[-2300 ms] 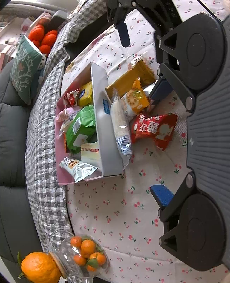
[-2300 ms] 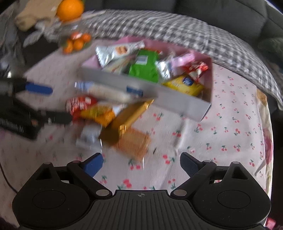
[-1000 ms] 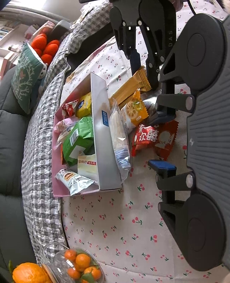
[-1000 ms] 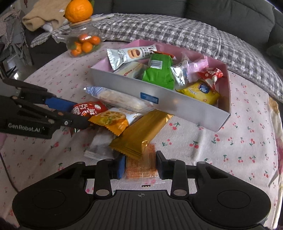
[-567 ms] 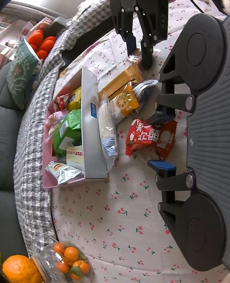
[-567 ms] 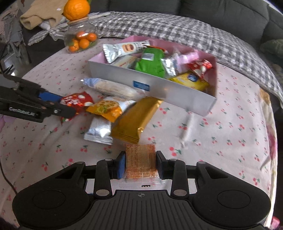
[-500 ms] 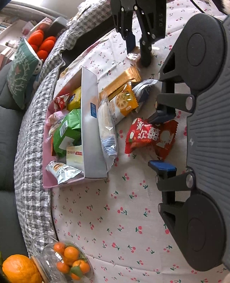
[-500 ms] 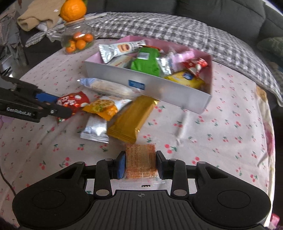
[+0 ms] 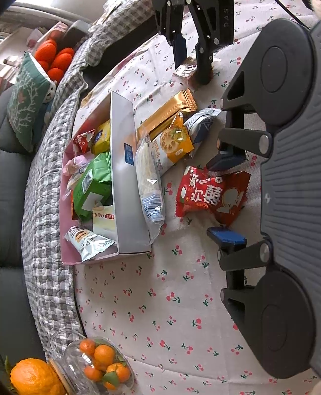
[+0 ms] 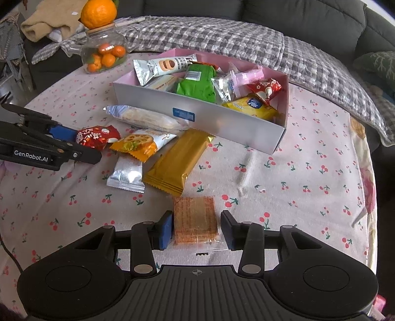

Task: Organize snacks
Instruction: 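Grasp red snack bag with left tool while right grasps wafer cracker pack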

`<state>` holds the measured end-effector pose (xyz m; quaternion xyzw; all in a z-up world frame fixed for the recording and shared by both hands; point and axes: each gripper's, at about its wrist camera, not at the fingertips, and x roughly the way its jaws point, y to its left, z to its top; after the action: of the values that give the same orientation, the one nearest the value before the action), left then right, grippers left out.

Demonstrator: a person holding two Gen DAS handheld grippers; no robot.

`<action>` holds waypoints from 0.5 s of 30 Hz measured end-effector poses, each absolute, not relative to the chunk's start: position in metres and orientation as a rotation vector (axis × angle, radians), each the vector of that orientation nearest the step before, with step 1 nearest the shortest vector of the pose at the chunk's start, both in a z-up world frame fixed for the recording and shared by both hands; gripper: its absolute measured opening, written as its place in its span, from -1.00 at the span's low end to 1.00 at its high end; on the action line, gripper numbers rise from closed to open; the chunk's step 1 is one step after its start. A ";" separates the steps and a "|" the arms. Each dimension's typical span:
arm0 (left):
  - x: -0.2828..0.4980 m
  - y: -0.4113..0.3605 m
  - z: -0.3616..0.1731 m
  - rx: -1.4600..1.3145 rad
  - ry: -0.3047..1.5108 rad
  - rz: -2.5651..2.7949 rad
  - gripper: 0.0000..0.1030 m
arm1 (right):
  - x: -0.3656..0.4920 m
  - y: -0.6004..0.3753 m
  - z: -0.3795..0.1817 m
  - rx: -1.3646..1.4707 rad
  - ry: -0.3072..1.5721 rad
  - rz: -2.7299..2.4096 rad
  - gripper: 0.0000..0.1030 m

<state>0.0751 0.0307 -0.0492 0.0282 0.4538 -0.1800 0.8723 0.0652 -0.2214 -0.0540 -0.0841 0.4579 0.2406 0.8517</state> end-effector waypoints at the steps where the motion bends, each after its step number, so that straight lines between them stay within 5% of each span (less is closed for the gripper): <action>1: 0.075 0.031 -0.049 0.059 0.947 -0.374 -0.19 | 0.066 -0.221 -0.054 -0.174 0.973 0.500 -0.24; 15: 0.068 0.024 -0.034 0.063 0.909 -0.427 -0.28 | 0.069 -0.223 -0.045 -0.132 1.010 0.445 -0.35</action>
<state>0.0677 0.0242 -0.0337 0.0303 0.4357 -0.2044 0.8761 0.0689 -0.2230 -0.0446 -0.0629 0.4795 0.2114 0.8494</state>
